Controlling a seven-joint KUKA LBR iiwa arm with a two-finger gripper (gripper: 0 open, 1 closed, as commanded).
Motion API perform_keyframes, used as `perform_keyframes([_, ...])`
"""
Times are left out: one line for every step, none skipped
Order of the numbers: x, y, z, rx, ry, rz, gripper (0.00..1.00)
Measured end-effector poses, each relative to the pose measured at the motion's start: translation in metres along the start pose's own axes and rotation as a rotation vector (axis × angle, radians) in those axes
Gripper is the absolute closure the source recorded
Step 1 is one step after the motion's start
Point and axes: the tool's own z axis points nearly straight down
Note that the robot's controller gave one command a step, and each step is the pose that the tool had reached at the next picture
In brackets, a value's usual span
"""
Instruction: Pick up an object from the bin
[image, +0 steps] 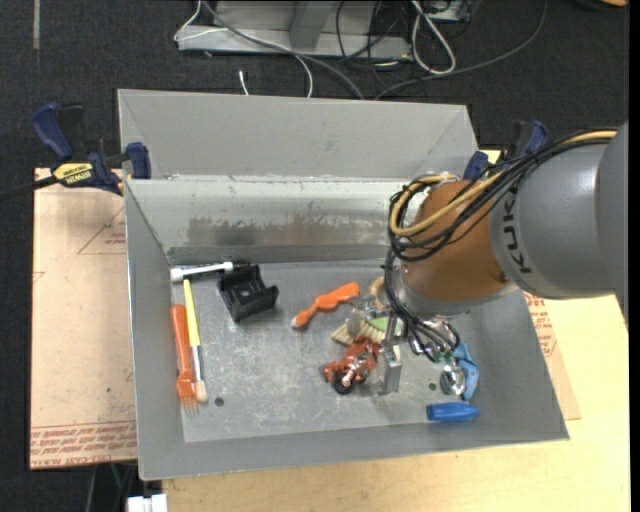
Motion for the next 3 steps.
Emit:
perform_keyframes([-0.007,-0.027,0.017,0.004,-0.010,-0.054,0.00])
perform_keyframes([-0.002,-0.007,0.011,-0.002,0.000,-0.020,1.00])
perform_keyframes([-0.002,-0.007,0.011,-0.002,0.000,-0.020,1.00])
